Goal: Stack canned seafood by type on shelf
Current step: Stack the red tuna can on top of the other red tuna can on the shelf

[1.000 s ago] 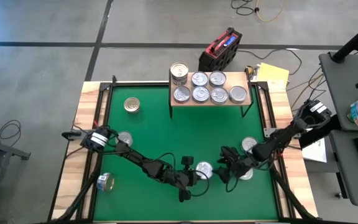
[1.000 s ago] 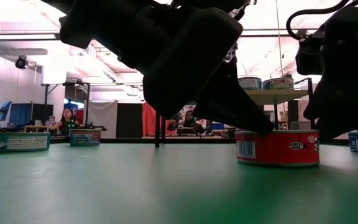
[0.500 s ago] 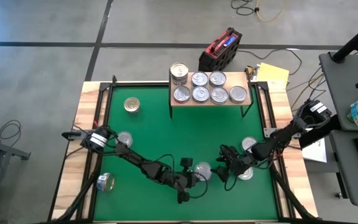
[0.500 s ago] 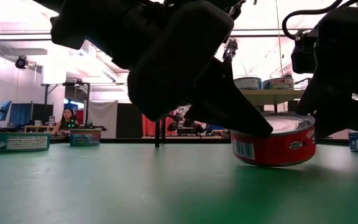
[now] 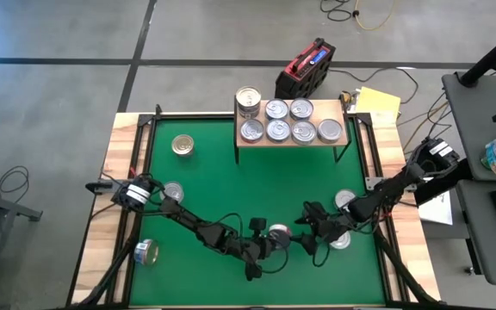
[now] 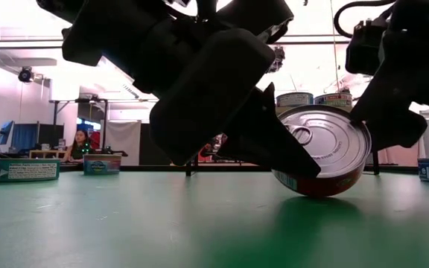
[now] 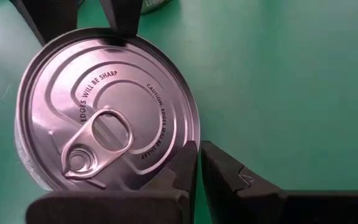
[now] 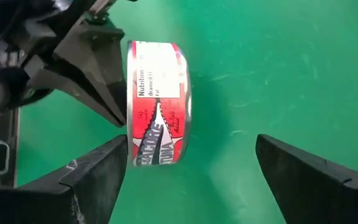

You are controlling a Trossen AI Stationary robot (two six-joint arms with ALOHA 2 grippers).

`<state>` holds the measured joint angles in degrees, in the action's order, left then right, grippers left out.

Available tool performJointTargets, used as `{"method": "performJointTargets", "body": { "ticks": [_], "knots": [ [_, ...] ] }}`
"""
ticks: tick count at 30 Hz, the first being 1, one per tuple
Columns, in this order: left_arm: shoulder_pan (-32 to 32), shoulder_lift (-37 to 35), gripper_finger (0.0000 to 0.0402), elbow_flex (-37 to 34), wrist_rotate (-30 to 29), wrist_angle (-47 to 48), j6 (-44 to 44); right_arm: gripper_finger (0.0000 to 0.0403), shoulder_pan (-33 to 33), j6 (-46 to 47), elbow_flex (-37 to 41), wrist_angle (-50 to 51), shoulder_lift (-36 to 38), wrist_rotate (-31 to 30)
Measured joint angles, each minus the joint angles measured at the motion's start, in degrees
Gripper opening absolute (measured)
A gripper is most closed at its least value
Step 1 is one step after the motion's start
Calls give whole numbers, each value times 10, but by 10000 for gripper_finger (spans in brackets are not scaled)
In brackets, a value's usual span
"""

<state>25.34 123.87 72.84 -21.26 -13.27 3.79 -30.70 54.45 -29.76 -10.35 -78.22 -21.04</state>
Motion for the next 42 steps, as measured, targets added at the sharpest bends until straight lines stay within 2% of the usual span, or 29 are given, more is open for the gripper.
{"method": "performJointTargets", "body": {
  "ticks": [6, 19, 25, 33, 37, 42],
  "knots": [
    [0, 0, 5, 0, 0, -2, 0, 335, 3, -41, 0, -27, 0, -1],
    [0, 0, 5, 0, -2, -3, 0, 316, 4, -52, 0, -52, -1, -3],
    [0, -1, 5, 0, -2, -5, 0, 309, 4, -67, -4, -82, -52, -13],
    [0, -1, 5, 0, -2, -5, 0, 296, 4, -86, -48, -85, -114, -10],
    [0, -1, 5, 0, -3, -7, 0, 267, 4, -86, -62, -84, -128, -10],
    [10, -4, 14, 3, -6, -7, -13, 181, 4, -78, -62, -70, -113, -10]
  ]
}}
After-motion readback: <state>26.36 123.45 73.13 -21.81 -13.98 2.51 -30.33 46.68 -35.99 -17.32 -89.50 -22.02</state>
